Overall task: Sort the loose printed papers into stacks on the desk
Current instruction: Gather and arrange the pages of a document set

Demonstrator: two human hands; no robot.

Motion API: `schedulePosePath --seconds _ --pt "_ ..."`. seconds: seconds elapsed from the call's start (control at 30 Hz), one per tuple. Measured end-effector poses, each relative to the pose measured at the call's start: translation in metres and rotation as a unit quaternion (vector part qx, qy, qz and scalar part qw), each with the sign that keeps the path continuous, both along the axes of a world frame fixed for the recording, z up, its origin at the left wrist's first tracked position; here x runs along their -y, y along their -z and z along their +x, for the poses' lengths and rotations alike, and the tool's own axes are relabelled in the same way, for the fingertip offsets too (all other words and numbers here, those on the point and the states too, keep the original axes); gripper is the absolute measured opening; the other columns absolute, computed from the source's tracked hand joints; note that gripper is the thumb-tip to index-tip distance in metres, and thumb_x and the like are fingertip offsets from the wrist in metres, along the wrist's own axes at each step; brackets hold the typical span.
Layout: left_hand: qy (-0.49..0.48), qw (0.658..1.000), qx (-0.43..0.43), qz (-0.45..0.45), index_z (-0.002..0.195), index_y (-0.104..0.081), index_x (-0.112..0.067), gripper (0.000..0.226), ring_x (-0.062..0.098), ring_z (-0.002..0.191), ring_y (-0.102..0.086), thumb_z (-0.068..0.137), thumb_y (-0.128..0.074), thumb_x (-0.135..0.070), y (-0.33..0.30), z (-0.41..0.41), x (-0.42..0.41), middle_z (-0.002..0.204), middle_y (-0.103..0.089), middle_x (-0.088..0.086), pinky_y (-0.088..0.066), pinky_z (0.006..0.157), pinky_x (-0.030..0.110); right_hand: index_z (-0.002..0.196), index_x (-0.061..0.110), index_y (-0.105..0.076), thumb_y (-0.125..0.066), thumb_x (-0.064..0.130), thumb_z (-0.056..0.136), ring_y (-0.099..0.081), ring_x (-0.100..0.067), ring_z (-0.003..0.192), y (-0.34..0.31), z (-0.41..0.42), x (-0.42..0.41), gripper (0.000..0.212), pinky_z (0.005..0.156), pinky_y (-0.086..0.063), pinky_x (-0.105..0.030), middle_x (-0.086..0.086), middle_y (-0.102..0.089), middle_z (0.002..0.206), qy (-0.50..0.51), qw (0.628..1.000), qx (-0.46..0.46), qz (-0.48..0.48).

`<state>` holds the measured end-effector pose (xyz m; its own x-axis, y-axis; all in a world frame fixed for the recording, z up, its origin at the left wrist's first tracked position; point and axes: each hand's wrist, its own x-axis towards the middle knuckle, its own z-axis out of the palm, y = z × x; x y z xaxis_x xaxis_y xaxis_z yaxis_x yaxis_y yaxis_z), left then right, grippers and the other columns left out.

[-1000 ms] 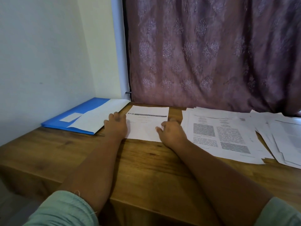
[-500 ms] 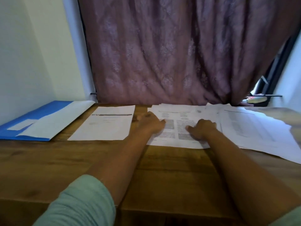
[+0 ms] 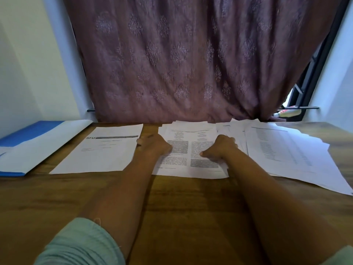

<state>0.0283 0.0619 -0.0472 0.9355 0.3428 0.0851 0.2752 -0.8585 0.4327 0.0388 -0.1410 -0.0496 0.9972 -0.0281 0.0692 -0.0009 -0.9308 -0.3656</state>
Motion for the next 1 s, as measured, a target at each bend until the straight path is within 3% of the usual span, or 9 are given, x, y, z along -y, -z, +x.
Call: schedulePosePath --seconds 0.07,0.17,0.3,0.47,0.57,0.73,0.8,0.93,1.0 --pt "0.022 0.999 0.009 -0.038 0.140 -0.041 -0.015 0.072 0.029 0.131 -0.044 0.084 -0.074 -0.045 -0.001 -0.002 0.001 0.144 -0.045 0.007 -0.039 0.099 0.034 0.116 0.020 -0.057 -0.081 0.047 0.070 -0.053 -0.028 0.113 -0.003 -0.001 0.002 0.058 0.099 -0.043 -0.038 -0.005 -0.061 0.118 0.000 0.997 -0.023 0.072" --pt "0.051 0.988 -0.001 -0.145 0.132 -0.054 -0.016 0.072 0.024 0.119 -0.055 0.072 -0.086 -0.038 0.000 0.004 -0.004 0.134 -0.057 0.003 -0.046 0.092 0.030 0.098 0.011 -0.058 -0.082 0.013 0.076 -0.057 -0.029 0.103 -0.017 -0.007 0.008 0.033 0.088 -0.051 -0.037 -0.008 -0.059 0.111 0.015 0.950 -0.090 0.299" --pt "0.055 0.976 -0.021 -0.211 0.124 -0.061 -0.018 0.065 0.025 0.109 -0.062 0.066 -0.090 -0.027 0.004 0.010 -0.015 0.126 -0.063 0.002 -0.054 0.095 0.041 0.119 0.000 -0.057 -0.068 0.001 0.087 -0.056 -0.034 0.109 -0.028 -0.014 0.013 0.033 0.084 -0.046 -0.036 -0.016 -0.059 0.126 0.024 0.921 -0.123 0.370" --pt "0.038 0.940 -0.031 -0.338 0.104 -0.063 -0.013 0.029 0.025 0.088 -0.067 0.081 -0.078 -0.006 -0.004 0.000 -0.018 0.111 -0.067 0.007 -0.057 0.066 0.033 0.128 0.005 -0.052 -0.060 0.008 0.095 -0.054 -0.027 0.107 -0.025 -0.012 0.011 0.034 0.088 -0.044 -0.036 -0.009 -0.057 0.124 -0.004 0.931 -0.102 0.351" --pt "0.039 0.921 0.000 -0.388 0.102 -0.061 -0.015 0.021 0.028 0.092 -0.068 0.088 -0.069 -0.002 -0.004 -0.007 -0.016 0.112 -0.068 0.008 -0.059 0.079 0.043 0.122 0.013 -0.054 -0.063 0.020 0.093 -0.054 -0.028 0.113 -0.019 -0.017 0.006 0.031 0.098 -0.046 -0.039 -0.009 -0.056 0.132 -0.024 0.967 -0.070 0.244" --pt "0.121 0.883 0.159 -0.425 0.116 -0.056 -0.022 0.028 0.025 0.107 -0.064 0.094 -0.064 -0.008 -0.009 -0.030 -0.014 0.121 -0.063 0.002 -0.057 0.086 0.042 0.131 0.004 -0.052 -0.067 0.006 0.090 -0.056 -0.027 0.106 -0.030 -0.022 0.004 0.044 0.083 -0.044 -0.030 -0.004 -0.057 0.120 -0.031 0.924 -0.053 0.376" --pt "0.131 0.859 0.234 -0.435 0.122 -0.053 -0.023 0.030 0.018 0.104 -0.064 0.095 -0.064 -0.014 -0.017 -0.040 -0.012 0.116 -0.064 -0.003 -0.058 0.081 0.035 0.135 0.002 -0.048 -0.065 0.011 0.092 -0.054 -0.030 0.119 -0.034 -0.024 0.002 0.047 0.089 -0.042 -0.030 -0.010 -0.056 0.133 -0.032 0.929 0.016 0.369" --pt "0.144 0.861 0.349 -0.340 0.115 -0.048 -0.030 0.028 -0.001 0.087 -0.062 0.093 -0.066 -0.025 -0.033 -0.058 -0.003 0.102 -0.060 -0.022 -0.050 0.063 0.012 0.140 0.009 -0.037 -0.054 0.023 0.099 -0.053 -0.025 0.119 -0.043 -0.039 0.003 0.046 0.090 -0.039 -0.026 -0.008 -0.054 0.135 -0.081 0.918 0.199 0.333" --pt "0.167 0.872 0.384 -0.254 0.115 -0.046 -0.033 0.030 0.000 0.089 -0.063 0.093 -0.066 -0.032 -0.037 -0.067 0.003 0.108 -0.060 -0.023 -0.052 0.066 0.015 0.134 0.009 -0.039 -0.052 0.026 0.100 -0.054 -0.018 0.108 -0.046 -0.053 0.005 0.040 0.085 -0.043 -0.024 -0.003 -0.056 0.127 -0.103 0.895 0.265 0.345"
